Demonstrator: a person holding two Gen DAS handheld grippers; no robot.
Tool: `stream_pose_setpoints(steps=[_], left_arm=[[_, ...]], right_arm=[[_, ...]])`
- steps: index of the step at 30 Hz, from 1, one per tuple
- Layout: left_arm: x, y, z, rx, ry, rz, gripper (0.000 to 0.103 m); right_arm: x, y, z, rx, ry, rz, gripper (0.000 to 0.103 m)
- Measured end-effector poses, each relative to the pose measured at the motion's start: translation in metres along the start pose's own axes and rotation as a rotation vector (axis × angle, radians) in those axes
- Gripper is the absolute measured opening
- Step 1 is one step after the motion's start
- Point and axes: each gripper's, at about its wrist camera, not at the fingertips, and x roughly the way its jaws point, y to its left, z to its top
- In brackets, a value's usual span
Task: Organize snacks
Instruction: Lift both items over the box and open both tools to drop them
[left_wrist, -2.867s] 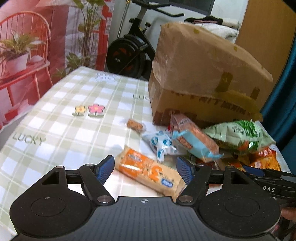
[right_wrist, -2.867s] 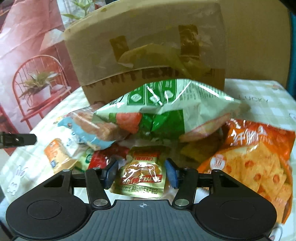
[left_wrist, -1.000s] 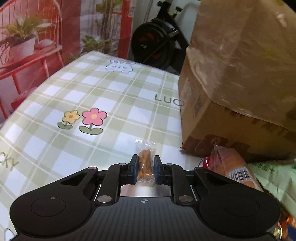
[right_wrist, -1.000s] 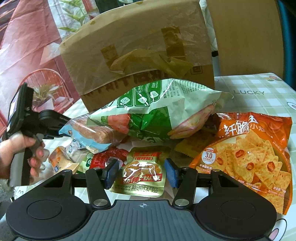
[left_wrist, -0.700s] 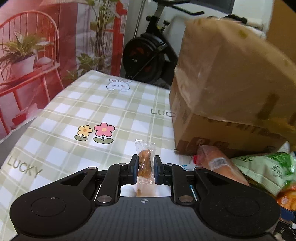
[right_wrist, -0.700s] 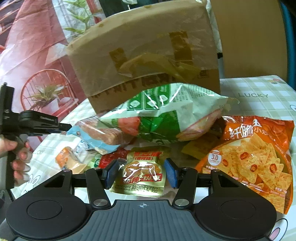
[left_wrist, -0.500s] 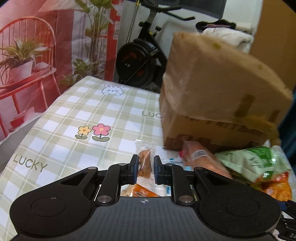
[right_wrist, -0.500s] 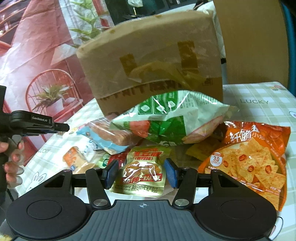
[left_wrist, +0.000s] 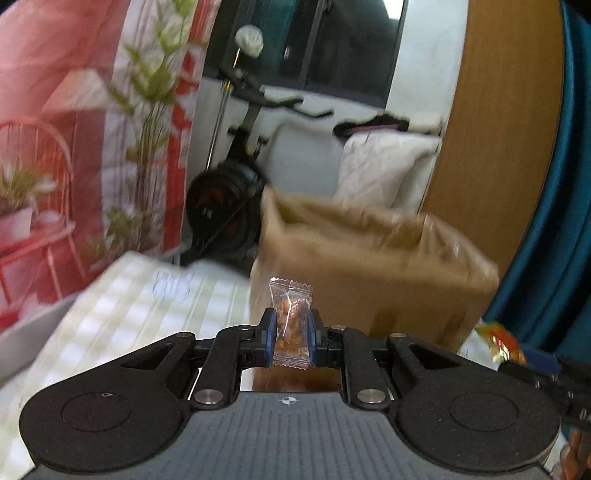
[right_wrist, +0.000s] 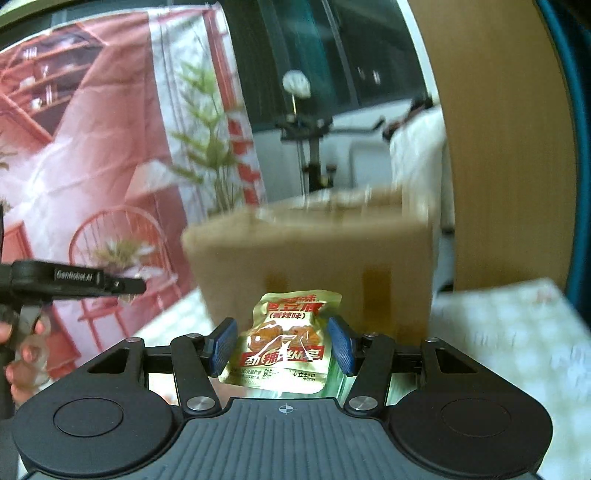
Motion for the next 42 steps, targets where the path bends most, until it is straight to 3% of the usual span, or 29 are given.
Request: stream_pose_setpoints(steps=[5, 9, 12, 16, 18, 19, 20, 22, 25, 31, 42], left_arm=[[0.028, -0.026, 0.045, 0.043, -0.077, -0.009, 0.018], [0.064, -0.043, 0.072, 0.08, -0.091, -0.018, 0.019], [0.101, -0.045, 0.085, 0.047, -0.048, -0.016, 0.019], [0.132, -0.043, 0.087, 0.041, -0.012, 0.011, 0.019], [0.139, -0.042, 0.084, 0.063, 0.0, 0.015, 0.024], [0.142, -0.042, 0.082, 0.069, 0.009, 0.007, 0.041], [0.141, -0.039, 0.081, 0.063, 0.009, -0.002, 0.062], [0.137, -0.033, 0.078, 0.05, -0.001, -0.006, 0.077], [0.133, -0.032, 0.076, 0.063, 0.015, 0.007, 0.086], [0.112, -0.037, 0.07, 0.161, -0.007, 0.035, 0.089], [0.058, -0.025, 0.052, 0.15, -0.033, 0.013, 0.09]], right_arm=[[0.04, -0.022, 0.063, -0.086, -0.081, -0.04, 0.051], [0.08, -0.042, 0.098, -0.095, -0.083, -0.07, 0.051], [0.109, -0.06, 0.111, -0.085, -0.058, -0.093, 0.051], [0.138, -0.069, 0.104, -0.077, -0.004, -0.122, 0.052], [0.147, -0.073, 0.1, -0.071, 0.012, -0.136, 0.054], [0.151, -0.073, 0.098, -0.073, 0.021, -0.14, 0.055], [0.153, -0.074, 0.096, -0.074, 0.028, -0.145, 0.06], [0.153, -0.075, 0.092, -0.063, 0.032, -0.151, 0.075], [0.148, -0.078, 0.086, -0.042, 0.02, -0.136, 0.08], [0.129, -0.075, 0.081, -0.028, -0.004, -0.096, 0.092], [0.084, -0.057, 0.066, -0.028, 0.0, -0.029, 0.097]])
